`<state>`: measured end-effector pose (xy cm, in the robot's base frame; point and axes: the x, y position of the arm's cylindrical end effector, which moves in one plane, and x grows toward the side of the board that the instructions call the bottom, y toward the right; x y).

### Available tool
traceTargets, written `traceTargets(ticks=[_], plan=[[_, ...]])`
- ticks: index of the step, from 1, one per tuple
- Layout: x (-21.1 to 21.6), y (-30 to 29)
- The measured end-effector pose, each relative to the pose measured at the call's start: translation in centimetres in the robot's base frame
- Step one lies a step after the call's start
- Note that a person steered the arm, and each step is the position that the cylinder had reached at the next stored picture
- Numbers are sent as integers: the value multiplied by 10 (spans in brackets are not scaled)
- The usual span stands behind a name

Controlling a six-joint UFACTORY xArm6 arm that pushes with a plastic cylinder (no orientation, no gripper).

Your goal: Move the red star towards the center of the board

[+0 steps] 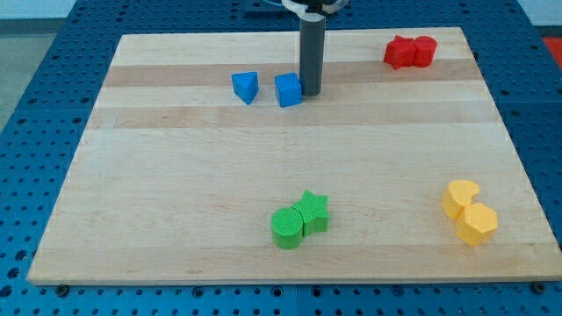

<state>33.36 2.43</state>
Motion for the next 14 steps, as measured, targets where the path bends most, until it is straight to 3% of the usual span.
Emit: traceTargets(ticks=[3,4,7,8,9,10,12,14], plan=[[-2,-31],[0,-1],[22,169],[22,181],[10,200],[-56,214],[-62,236],[-111,240]])
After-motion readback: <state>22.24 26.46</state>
